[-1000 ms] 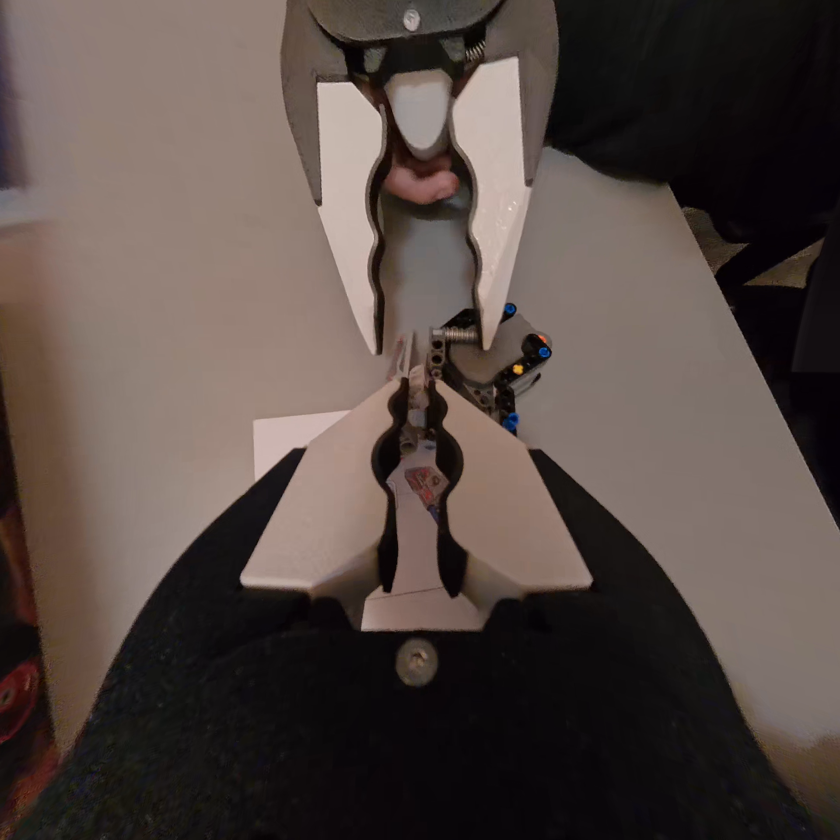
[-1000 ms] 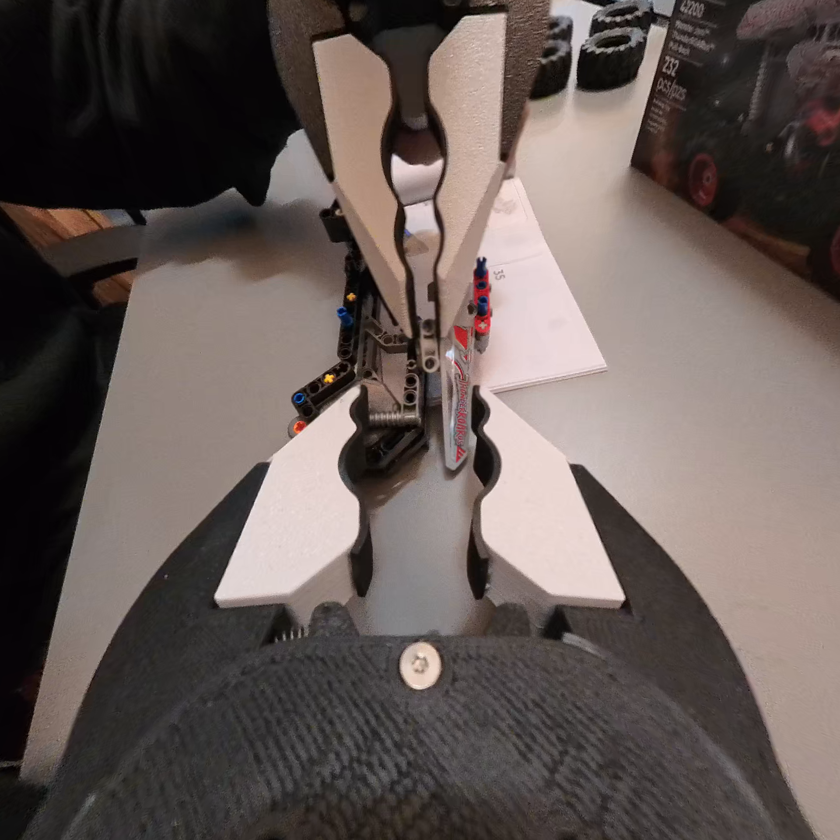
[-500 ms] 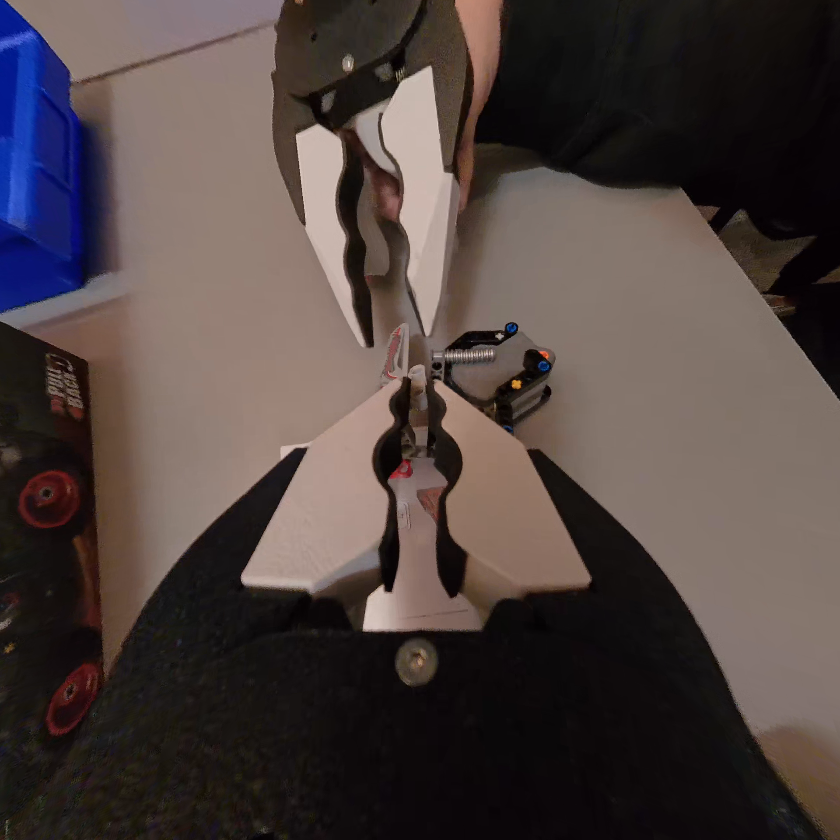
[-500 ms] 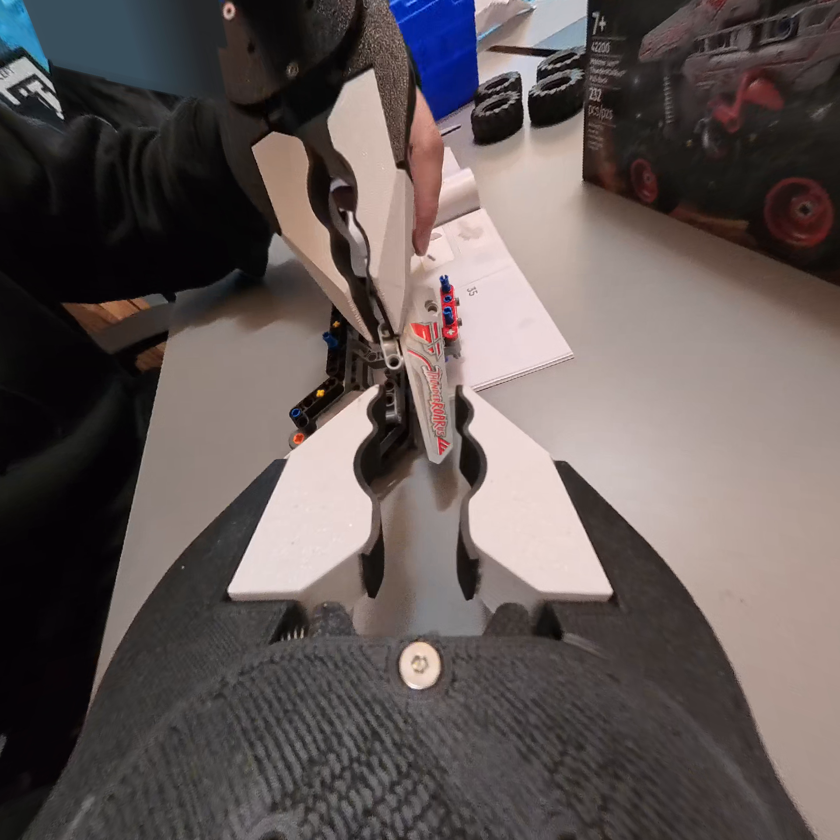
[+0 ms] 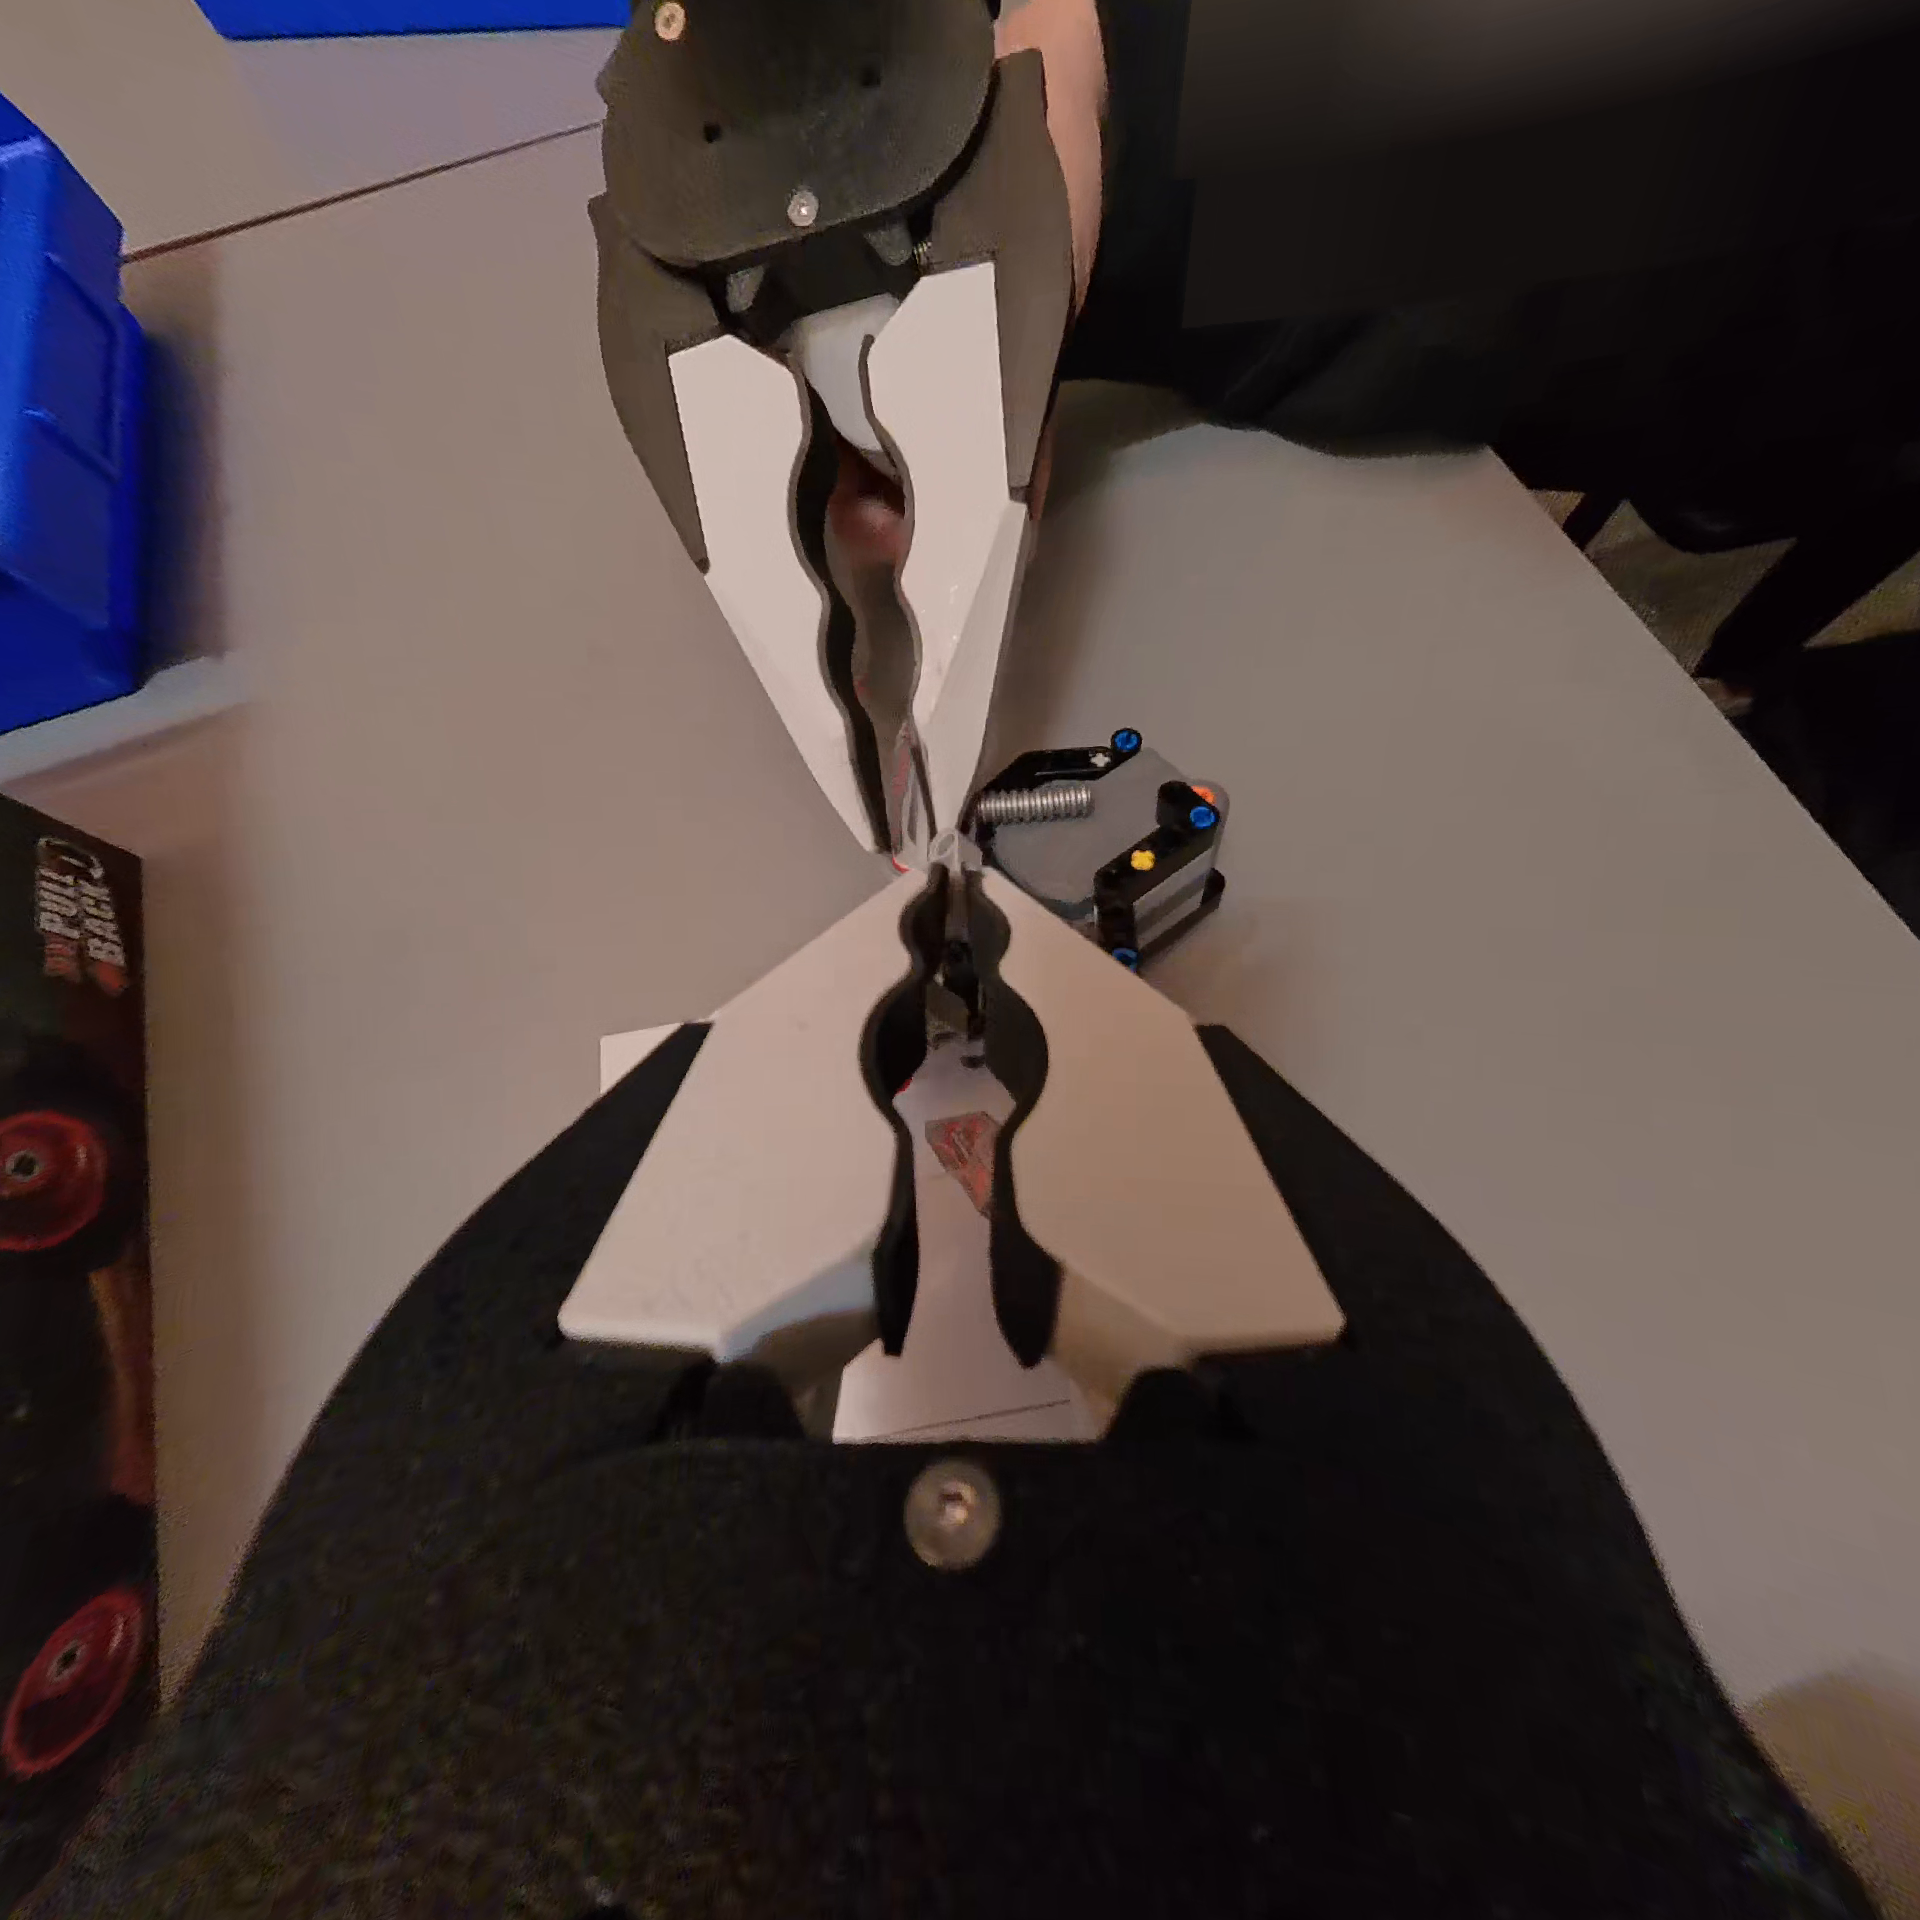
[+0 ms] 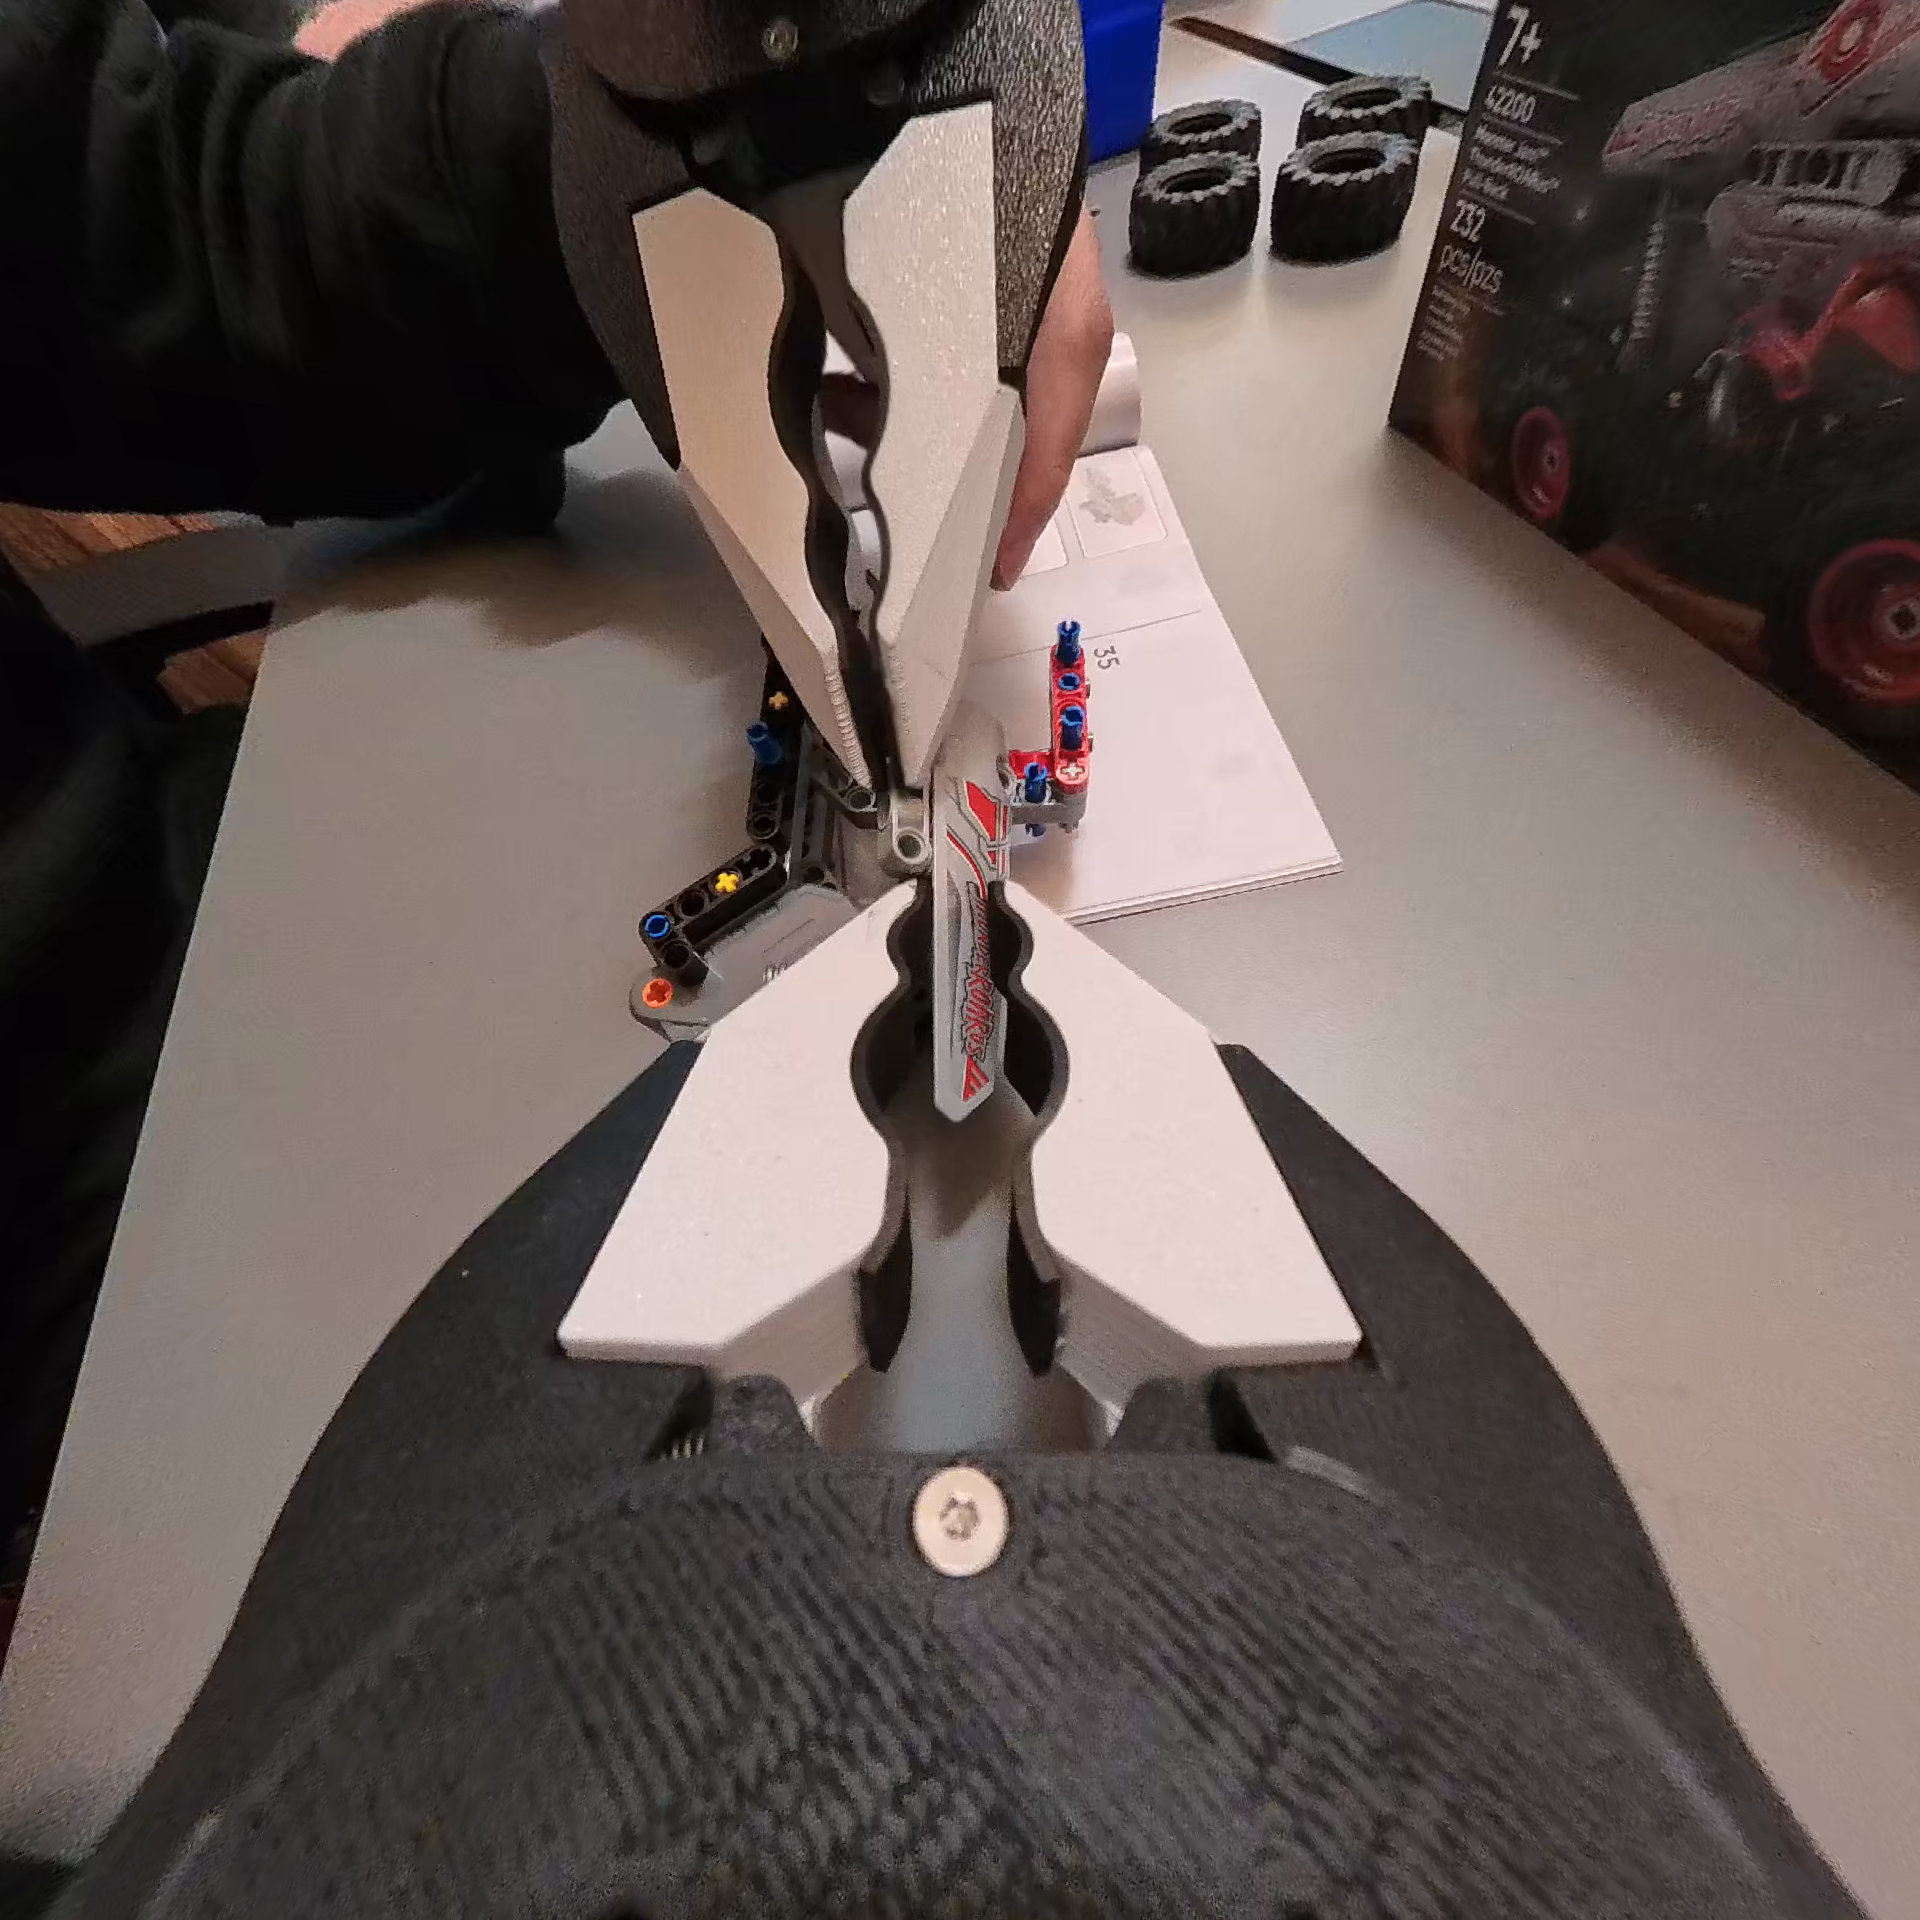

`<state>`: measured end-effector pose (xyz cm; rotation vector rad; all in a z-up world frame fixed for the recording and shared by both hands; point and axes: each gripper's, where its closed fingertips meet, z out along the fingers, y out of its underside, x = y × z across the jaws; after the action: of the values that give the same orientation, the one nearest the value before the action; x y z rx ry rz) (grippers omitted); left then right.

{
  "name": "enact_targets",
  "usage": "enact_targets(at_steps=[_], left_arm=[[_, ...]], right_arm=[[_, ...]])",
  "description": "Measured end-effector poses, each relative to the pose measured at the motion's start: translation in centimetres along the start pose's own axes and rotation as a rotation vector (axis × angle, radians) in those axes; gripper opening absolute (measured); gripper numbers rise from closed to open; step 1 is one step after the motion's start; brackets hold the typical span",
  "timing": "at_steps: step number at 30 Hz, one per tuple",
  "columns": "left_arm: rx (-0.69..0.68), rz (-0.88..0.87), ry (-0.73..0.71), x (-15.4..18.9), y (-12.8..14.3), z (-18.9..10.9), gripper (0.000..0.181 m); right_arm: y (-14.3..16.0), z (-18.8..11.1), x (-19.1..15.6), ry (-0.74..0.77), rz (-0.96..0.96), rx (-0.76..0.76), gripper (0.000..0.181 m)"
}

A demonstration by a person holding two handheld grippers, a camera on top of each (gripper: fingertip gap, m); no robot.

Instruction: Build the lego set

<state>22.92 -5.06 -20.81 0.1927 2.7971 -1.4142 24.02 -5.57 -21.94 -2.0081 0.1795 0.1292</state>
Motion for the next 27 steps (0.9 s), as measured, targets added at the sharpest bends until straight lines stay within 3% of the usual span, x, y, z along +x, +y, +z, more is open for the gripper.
enact_targets(at_steps=[10, 13, 20, 27], left_arm=[[-0.067, 0.082, -0.026, 0.2, 0.0, -0.2, 0.003], [-0.163, 0.135, -0.068, -0.1, 0.5, -0.3, 0.013], [-0.344, 0.255, -0.146, -0.5, 1.2, 0.1, 0.008], [-0.371, 0.466, -0.257, -0.6, 0.9, 0.0, 0.007]], right_arm=[[-0.3, 0.1, -0.5, -0.017, -0.035, 0.014, 0.004], [-0.1, 0.2, -0.6, -0.018, -0.062, 0.005, 0.003], [-0.2, 0.2, -0.7, -0.021, -0.066, 0.007, 0.003], [-0.4, -0.7, -0.4, -0.074, 0.145, 0.062, 0.046]])
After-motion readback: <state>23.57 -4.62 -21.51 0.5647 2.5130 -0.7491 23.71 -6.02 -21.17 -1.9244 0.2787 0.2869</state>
